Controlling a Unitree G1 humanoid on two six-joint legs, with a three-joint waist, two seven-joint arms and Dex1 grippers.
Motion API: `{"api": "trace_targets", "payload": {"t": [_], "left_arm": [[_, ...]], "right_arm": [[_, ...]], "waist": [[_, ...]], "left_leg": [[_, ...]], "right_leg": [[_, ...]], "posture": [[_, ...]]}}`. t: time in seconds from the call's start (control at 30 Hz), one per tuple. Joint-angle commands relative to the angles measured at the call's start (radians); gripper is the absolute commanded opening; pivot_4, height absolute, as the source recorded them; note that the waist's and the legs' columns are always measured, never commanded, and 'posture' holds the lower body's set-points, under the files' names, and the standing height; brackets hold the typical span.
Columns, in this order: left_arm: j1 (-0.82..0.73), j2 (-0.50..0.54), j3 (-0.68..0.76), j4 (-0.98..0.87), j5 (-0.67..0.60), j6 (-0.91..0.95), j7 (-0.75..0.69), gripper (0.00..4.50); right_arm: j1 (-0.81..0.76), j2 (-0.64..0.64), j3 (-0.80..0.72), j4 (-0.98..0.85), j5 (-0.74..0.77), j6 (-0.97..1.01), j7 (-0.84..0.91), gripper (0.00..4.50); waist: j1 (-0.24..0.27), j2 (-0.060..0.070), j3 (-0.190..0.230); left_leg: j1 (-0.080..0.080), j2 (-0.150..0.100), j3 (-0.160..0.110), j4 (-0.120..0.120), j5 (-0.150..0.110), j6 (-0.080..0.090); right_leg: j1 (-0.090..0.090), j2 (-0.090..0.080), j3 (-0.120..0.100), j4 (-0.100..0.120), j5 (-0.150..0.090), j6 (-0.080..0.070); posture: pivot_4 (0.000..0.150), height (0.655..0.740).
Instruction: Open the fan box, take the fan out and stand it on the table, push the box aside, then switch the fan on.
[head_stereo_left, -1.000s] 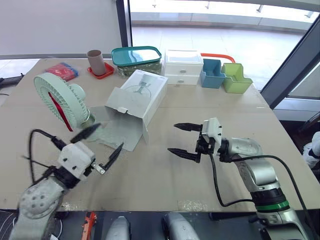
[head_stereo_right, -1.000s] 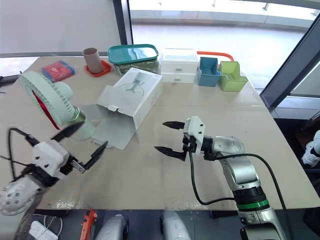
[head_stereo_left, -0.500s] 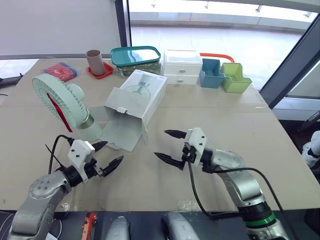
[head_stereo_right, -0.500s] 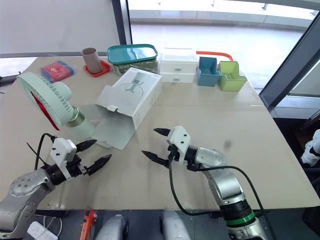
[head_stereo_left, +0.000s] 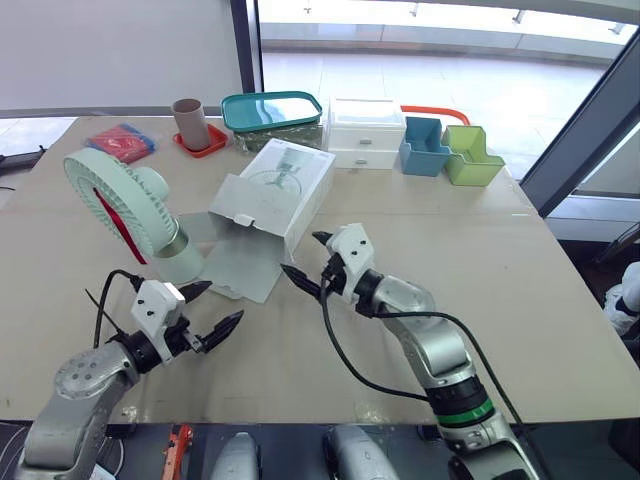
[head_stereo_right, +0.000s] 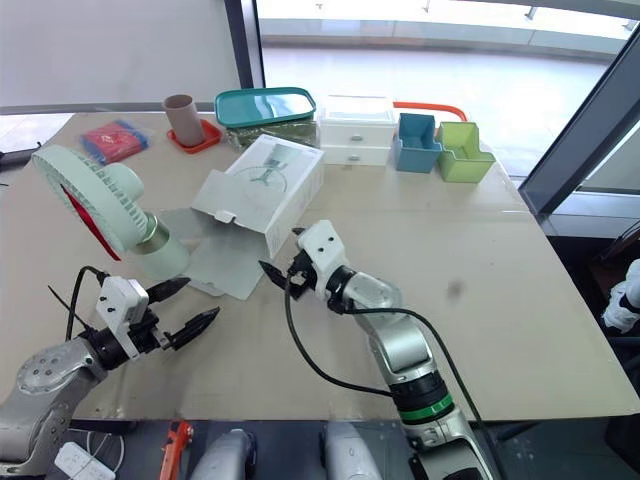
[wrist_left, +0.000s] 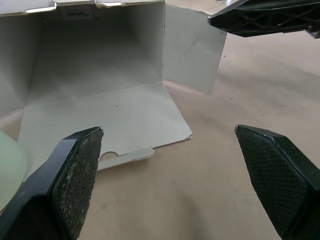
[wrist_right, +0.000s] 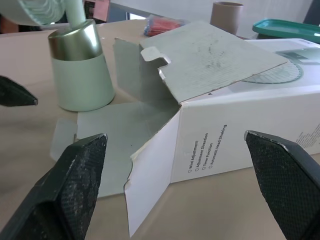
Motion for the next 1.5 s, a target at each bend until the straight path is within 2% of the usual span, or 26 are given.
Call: {"api": "trace_targets", "payload": {"t": [0.03,0.33,0.57,0.83,0.9,0.93,1.0,1.03,1.07,1.1,1.17,1.2,1.5], "left_arm": [[0.007,-0.004,-0.002,-0.054,-0.004,-0.008,0.009,4.48],[0.026,-0.005,0.005,-0.064,-0.021,-0.011,-0.008,4.48],[0.004,-0.024,0.03,-0.054,-0.084,0.038,0.015,4.48],[0.002,0.003,0.011,-0.038,-0.062,0.015,-0.018,4.48],[0.002,-0.003,0.005,-0.041,-0.061,0.018,-0.015,4.5],[0.003,-0.005,0.001,-0.044,-0.059,0.019,-0.013,4.5],[0.003,-0.01,-0.006,-0.046,-0.057,0.019,-0.01,4.5],[0.002,-0.012,-0.01,-0.044,-0.055,0.017,-0.01,4.5],[0.002,-0.014,-0.013,-0.042,-0.053,0.016,-0.009,4.5],[-0.001,-0.017,-0.017,-0.038,-0.051,0.015,-0.009,4.5],[-0.008,-0.022,-0.024,-0.032,-0.049,0.014,-0.008,4.5],[-0.013,-0.024,-0.027,-0.029,-0.049,0.015,-0.008,4.5],[-0.039,-0.042,-0.053,-0.006,-0.039,0.01,-0.013,4.5]], "right_arm": [[-0.026,0.033,0.017,0.02,-0.024,0.021,-0.045,4.5],[-0.081,0.1,0.01,0.106,-0.051,0.043,-0.118,4.5],[-0.143,0.19,-0.001,0.211,-0.072,0.061,-0.207,4.5],[-0.171,0.226,-0.025,0.276,-0.079,0.076,-0.252,4.5],[-0.176,0.228,-0.047,0.29,-0.082,0.085,-0.278,4.01],[-0.176,0.225,-0.053,0.292,-0.082,0.087,-0.284,3.46],[-0.175,0.217,-0.062,0.294,-0.086,0.085,-0.292,2.81],[-0.173,0.212,-0.064,0.291,-0.087,0.084,-0.293,2.81],[-0.172,0.208,-0.065,0.288,-0.087,0.084,-0.293,2.07],[-0.168,0.206,-0.068,0.282,-0.087,0.087,-0.296,1.89],[-0.155,0.196,-0.068,0.258,-0.087,0.097,-0.292,0.92],[-0.146,0.189,-0.068,0.243,-0.089,0.107,-0.29,0.73],[-0.021,0.076,-0.105,0.019,-0.076,0.225,-0.275,0.73]], "waist": [[0.0,0.0,0.0],[-0.002,0.0,0.0],[-0.002,0.0,0.0],[-0.003,0.0,0.0],[-0.003,0.0,0.0],[-0.003,0.0,0.0],[-0.003,0.0,0.0],[-0.003,0.0,0.0],[-0.003,0.0,0.0],[-0.003,0.0,0.0],[-0.003,0.0,0.0],[-0.003,0.0,0.0],[-0.002,0.0,0.0]], "left_leg": [[0.0,0.0,0.0,0.0,0.0,0.0],[0.0,0.001,0.0,0.0,0.0,0.0],[0.0,0.0,0.0,0.0,0.0,0.0],[0.0,0.001,0.0,-0.001,0.0,0.0],[0.0,0.0,0.0,-0.001,0.0,0.0],[0.0,0.0,0.0,-0.001,0.0,0.0],[0.0,0.0,0.0,-0.001,0.0,0.0],[0.0,0.0,0.0,-0.001,0.0,0.0],[0.0,0.0,0.0,-0.001,0.0,0.0],[0.0,0.0,0.0,-0.001,0.0,0.0],[0.0,0.0,0.0,-0.001,0.0,0.0],[0.0,0.0,0.0,-0.001,0.0,0.0],[-0.001,0.0,0.0,-0.001,0.0,0.0]], "right_leg": [[0.0,0.0,0.0,0.0,0.0,0.0],[0.0,0.001,0.0,0.0,0.0,-0.001],[0.0,0.0,-0.001,0.0,0.0,-0.001],[-0.001,0.0,-0.001,0.0,0.0,-0.001],[-0.001,0.0,-0.001,0.0,0.0,-0.001],[-0.001,0.0,-0.001,0.0,0.0,-0.001],[-0.001,0.0,-0.001,0.0,0.0,-0.001],[-0.001,0.0,-0.001,0.0,0.0,-0.001],[-0.001,0.0,-0.001,0.0,0.0,-0.001],[-0.001,0.0,-0.001,0.0,0.0,-0.001],[-0.001,0.0,-0.001,0.0,0.0,-0.001],[-0.001,0.0,-0.001,0.0,0.0,-0.001],[-0.001,0.0,0.0,0.0,0.0,0.0]], "posture": [[0.15,0.74],[0.15,0.74],[0.15,0.74],[0.15,0.74],[0.15,0.74],[0.15,0.74],[0.15,0.74],[0.15,0.74],[0.15,0.74],[0.15,0.74],[0.15,0.74],[0.15,0.74],[0.15,0.74]]}}
